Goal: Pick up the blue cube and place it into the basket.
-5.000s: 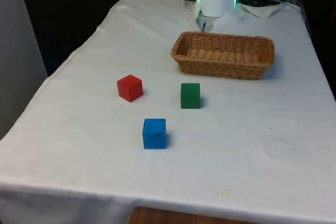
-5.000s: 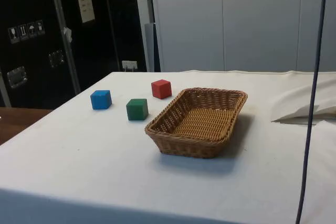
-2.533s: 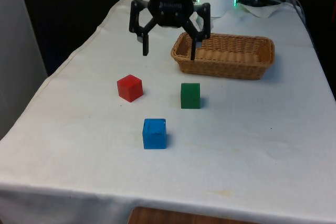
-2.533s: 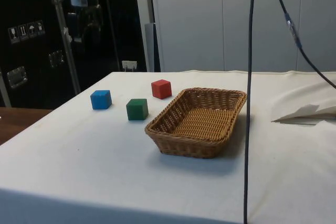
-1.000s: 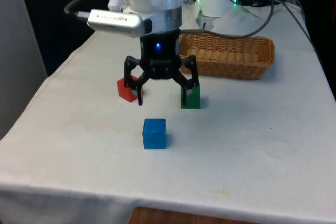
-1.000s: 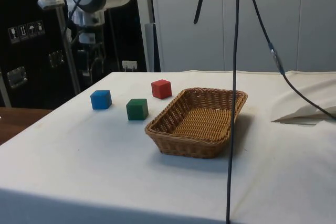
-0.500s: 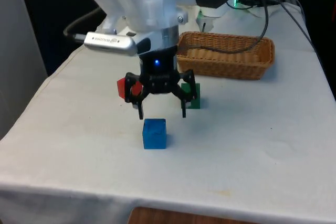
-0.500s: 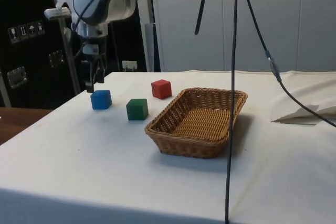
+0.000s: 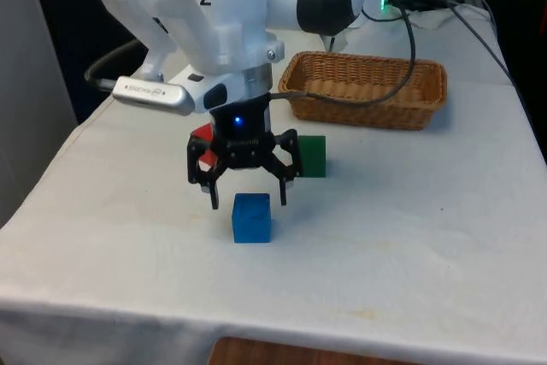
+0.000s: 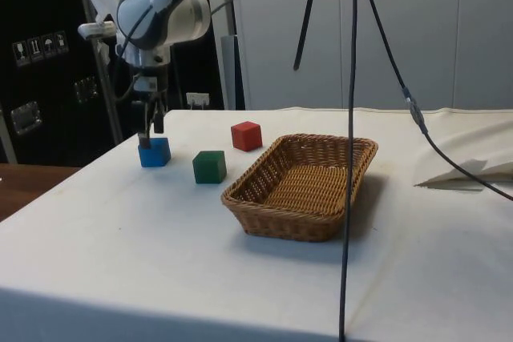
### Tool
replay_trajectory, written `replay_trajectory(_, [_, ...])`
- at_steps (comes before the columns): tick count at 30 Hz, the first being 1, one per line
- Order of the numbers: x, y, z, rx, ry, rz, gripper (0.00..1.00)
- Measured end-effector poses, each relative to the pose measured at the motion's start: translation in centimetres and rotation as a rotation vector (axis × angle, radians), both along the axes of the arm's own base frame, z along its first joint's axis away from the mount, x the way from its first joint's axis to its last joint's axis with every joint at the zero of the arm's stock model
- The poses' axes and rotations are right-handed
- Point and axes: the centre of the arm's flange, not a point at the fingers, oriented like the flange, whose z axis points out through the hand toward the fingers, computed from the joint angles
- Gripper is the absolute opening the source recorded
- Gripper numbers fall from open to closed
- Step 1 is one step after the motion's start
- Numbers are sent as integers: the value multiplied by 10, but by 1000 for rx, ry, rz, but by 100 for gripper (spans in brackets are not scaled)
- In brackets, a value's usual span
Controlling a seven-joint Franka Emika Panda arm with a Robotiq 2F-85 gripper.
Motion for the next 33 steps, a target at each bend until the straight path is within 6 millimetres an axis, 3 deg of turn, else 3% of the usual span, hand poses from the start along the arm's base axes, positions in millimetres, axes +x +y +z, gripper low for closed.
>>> replay_trajectory(24, [5, -3, -27, -9, 8, 16, 97])
replay_trajectory(28, [5, -3, -28, -9, 9, 16, 58])
replay_trajectory(29, [5, -3, -28, -9, 9, 16, 35])
replay_trajectory(30, [5, -3, -28, -9, 9, 16, 23])
replay_trajectory(32, [5, -3, -28, -9, 9, 16, 3])
replay_trajectory(33, [5, -3, -28, -9, 9, 16, 0])
